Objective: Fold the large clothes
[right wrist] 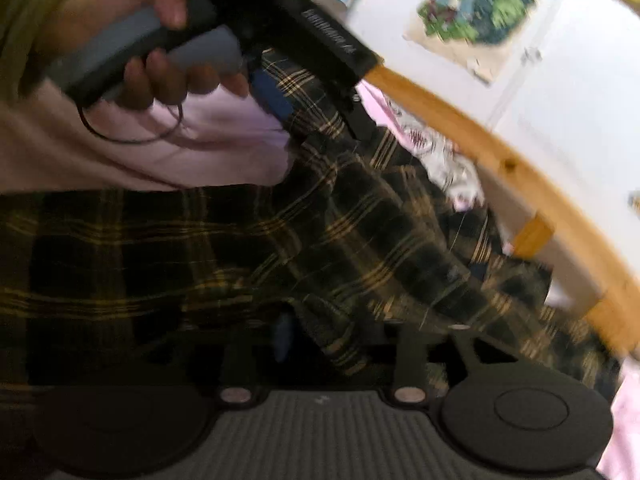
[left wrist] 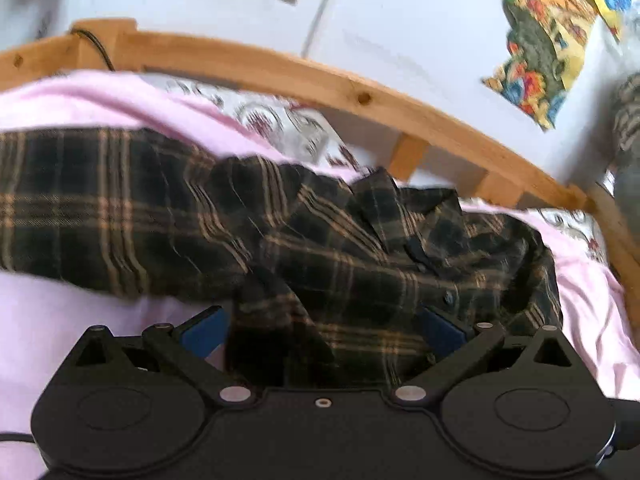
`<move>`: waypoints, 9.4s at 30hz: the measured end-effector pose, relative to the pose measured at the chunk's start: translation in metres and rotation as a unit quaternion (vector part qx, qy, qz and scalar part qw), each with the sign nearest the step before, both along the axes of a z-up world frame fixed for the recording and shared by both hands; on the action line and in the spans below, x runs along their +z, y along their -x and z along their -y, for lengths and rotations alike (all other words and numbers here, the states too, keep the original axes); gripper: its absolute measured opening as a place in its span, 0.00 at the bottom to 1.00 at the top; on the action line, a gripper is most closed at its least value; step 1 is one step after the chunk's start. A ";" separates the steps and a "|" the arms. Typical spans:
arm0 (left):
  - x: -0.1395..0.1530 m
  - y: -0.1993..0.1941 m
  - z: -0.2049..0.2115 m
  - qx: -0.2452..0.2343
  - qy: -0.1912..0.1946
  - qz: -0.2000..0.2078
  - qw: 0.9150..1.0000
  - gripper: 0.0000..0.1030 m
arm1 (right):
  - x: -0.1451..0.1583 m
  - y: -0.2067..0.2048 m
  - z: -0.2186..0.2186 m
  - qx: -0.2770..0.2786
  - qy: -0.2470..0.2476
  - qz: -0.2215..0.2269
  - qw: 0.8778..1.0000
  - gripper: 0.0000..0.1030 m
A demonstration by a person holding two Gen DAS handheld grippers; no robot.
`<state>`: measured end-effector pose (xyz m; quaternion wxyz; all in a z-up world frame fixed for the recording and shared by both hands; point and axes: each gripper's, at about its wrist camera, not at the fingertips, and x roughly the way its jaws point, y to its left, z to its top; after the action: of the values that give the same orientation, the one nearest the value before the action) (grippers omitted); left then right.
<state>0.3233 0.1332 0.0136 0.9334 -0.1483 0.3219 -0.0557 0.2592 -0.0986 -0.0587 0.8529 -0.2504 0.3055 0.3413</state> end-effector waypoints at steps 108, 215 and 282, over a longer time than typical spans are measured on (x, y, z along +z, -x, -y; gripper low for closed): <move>0.030 0.151 -0.198 0.429 -0.122 -0.020 0.895 0.98 | 0.032 -0.111 0.011 -0.143 -0.152 -0.016 0.978 1.00; -0.049 0.002 -0.032 0.018 0.030 -0.028 0.999 0.77 | 0.029 -0.082 0.152 -0.268 -0.041 -0.127 0.954 0.23; -0.052 0.003 -0.060 0.083 0.037 0.019 0.996 0.68 | 0.067 -0.277 -0.067 -0.076 -0.175 -0.140 0.971 0.68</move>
<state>0.3204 0.1935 -0.0386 0.9345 -0.2081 0.2886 0.0071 0.5359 -0.0314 0.0087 0.8557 -0.0224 0.3758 0.3551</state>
